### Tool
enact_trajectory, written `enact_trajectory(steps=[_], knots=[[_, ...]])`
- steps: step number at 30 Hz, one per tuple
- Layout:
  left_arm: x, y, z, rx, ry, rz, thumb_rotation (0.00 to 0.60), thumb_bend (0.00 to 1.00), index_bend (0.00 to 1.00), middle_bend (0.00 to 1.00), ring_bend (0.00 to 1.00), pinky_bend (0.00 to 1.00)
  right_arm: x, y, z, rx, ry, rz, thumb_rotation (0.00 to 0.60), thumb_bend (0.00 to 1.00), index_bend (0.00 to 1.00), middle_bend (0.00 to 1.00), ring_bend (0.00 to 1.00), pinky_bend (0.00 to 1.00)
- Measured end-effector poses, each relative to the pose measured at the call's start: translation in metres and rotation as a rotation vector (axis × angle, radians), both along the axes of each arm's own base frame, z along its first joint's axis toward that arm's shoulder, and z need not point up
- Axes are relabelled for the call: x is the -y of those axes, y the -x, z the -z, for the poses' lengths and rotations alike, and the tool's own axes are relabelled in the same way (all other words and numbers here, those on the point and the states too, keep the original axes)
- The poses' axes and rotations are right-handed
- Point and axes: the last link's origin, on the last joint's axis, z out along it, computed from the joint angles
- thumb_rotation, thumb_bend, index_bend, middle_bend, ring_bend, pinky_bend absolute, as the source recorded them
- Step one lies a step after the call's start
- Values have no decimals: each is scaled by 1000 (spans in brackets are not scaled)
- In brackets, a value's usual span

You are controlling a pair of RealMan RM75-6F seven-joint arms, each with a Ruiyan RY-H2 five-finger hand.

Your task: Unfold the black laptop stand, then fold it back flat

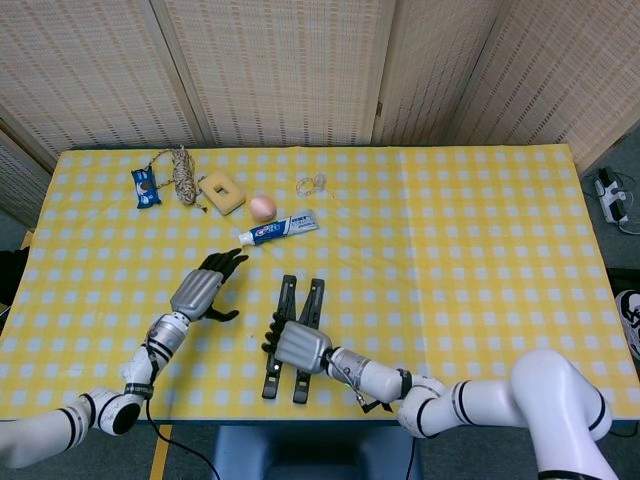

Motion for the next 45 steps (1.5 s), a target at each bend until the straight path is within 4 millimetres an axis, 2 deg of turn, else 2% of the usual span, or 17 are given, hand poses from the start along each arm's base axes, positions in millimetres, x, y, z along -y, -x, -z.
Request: enact_trajectory(steps=[3, 9, 18, 20, 22, 23, 24, 25, 27, 32, 35, 41, 45], knots=[[0, -1, -1, 5, -2, 0, 600, 256, 0, 0, 0, 0, 2, -1, 2, -5, 3, -7, 600, 212, 232, 250, 184, 103], [1, 0, -2, 5, -3, 1, 600, 256, 0, 0, 0, 0, 3, 0, -2, 7, 13, -10, 600, 212, 398, 387, 272, 104], [2, -2, -1, 7, -7, 6, 600, 257, 0, 0, 0, 0, 4, 14, -24, 38, 46, -23, 600, 212, 512, 481, 344, 114], [2, -3, -1, 5, -8, 9, 600, 256, 0, 0, 0, 0, 3, 19, -27, 41, 50, -20, 600, 212, 463, 436, 325, 111], [2, -3, -2, -9, -17, 18, 600, 256, 0, 0, 0, 0, 3, 24, -30, 36, 55, -16, 600, 212, 279, 296, 257, 94], [1, -3, -3, -20, -24, 25, 600, 256, 0, 0, 0, 0, 3, 27, -31, 33, 57, -13, 600, 212, 122, 177, 191, 73], [1, -2, -3, -35, -35, 34, 600, 256, 0, 0, 0, 0, 3, 29, -33, 34, 60, -5, 600, 212, 38, 99, 147, 54], [1, -2, -4, -65, -56, 51, 600, 256, 0, 0, 0, 0, 2, 30, -35, 38, 62, 4, 600, 212, 5, 54, 124, 43], [1, -2, -6, -94, -82, 68, 600, 256, 0, 0, 0, 0, 1, 34, -41, 56, 69, 31, 600, 212, 0, 6, 108, 29], [5, -1, -21, -163, -168, 94, 600, 256, 0, 0, 0, 0, 1, 47, -65, 123, 121, 111, 600, 212, 0, 1, 94, 22], [11, 3, -32, -170, -190, 77, 600, 257, 0, 0, 0, 0, 0, 61, -86, 186, 181, 181, 600, 212, 0, 9, 82, 22], [27, 20, -71, -214, -310, 25, 600, 265, 50, 0, 0, 0, -12, 111, -142, 308, 364, 363, 600, 213, 0, 20, 82, 22], [42, 37, -96, -198, -400, -10, 600, 267, 69, 0, 0, 0, -32, 152, -183, 402, 502, 516, 600, 212, 0, 16, 79, 22]])
